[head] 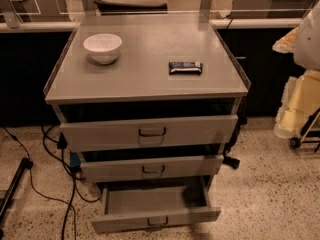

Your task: Close bottom drawer

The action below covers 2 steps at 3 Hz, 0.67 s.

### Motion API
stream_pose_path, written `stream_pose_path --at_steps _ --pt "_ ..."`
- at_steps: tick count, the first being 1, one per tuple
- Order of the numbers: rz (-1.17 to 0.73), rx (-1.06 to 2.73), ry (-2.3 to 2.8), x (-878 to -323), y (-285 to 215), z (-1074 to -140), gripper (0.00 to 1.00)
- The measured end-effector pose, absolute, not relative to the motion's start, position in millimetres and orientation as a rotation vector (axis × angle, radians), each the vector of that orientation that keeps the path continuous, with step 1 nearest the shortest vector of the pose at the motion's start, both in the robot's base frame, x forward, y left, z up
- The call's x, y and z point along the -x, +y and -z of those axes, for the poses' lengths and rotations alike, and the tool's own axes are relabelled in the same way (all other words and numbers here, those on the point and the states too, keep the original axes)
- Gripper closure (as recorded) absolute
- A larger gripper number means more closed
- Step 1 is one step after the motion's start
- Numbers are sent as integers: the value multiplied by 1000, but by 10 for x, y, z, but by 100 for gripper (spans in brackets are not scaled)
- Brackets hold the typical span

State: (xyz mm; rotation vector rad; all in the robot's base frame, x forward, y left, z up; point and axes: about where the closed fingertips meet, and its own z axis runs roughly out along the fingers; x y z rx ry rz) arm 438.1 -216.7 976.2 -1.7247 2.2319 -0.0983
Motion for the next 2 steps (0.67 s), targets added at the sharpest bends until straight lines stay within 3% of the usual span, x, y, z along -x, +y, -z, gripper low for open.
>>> stream_pose_path --at_steps 1,2 --pt "98 1725 2232 -4381 -2167 -9762 0" --pt "98 1725 2232 -4381 -2166 -9762 18"
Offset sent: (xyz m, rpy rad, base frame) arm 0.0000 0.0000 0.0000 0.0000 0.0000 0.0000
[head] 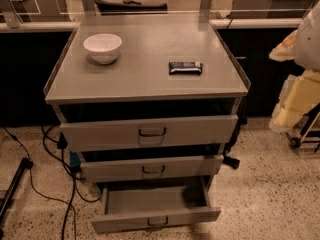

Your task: Close bottom drawer

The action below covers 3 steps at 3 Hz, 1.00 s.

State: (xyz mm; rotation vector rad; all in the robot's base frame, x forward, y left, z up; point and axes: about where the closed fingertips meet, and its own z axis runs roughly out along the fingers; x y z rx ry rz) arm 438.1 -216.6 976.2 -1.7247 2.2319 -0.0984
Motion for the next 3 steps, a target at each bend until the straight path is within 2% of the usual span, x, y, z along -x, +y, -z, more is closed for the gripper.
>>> stream_pose_path --at_steps 2,3 --pt "80 1604 2288 -4285 -2204 -9198 64" --pt "2 1525 2323 -4180 -2147 -8543 89"
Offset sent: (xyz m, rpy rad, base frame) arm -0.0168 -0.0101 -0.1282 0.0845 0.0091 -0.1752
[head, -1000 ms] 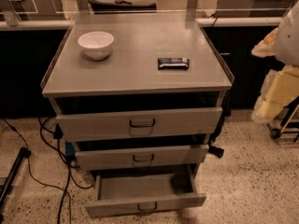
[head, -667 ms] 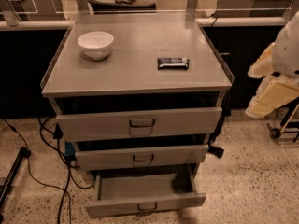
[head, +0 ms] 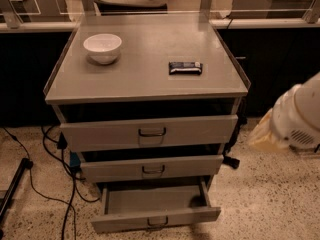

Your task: Close bottom drawer

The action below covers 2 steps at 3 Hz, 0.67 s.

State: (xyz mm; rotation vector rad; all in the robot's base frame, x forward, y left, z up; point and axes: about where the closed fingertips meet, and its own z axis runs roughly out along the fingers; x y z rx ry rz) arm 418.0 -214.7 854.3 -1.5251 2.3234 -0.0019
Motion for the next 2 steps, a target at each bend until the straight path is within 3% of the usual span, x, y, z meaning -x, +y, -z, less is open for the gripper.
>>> stream_pose_path --at_steps 1,2 --pt "-136 1486 2386 -3927 -1998 -7494 100" --pt "-136 1486 2386 -3926 -1998 -7496 100"
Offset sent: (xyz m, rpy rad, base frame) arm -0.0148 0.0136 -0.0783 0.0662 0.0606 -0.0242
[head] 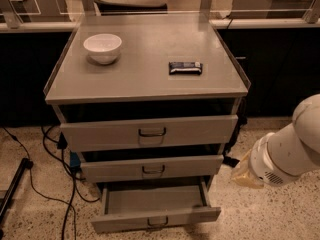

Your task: Close bottom drawer

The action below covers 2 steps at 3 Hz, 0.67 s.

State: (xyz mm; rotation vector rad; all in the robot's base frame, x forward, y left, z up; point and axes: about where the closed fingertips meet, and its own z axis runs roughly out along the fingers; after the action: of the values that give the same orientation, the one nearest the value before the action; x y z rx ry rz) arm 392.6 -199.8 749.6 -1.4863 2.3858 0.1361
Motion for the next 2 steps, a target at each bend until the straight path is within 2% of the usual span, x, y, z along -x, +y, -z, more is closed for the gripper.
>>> stream_pose_path --at_steps 1,2 --pt "-137 1484 2404 -3909 -2121 -7130 100" --pt "-189 1439 2413 -3819 -2354 -6279 100"
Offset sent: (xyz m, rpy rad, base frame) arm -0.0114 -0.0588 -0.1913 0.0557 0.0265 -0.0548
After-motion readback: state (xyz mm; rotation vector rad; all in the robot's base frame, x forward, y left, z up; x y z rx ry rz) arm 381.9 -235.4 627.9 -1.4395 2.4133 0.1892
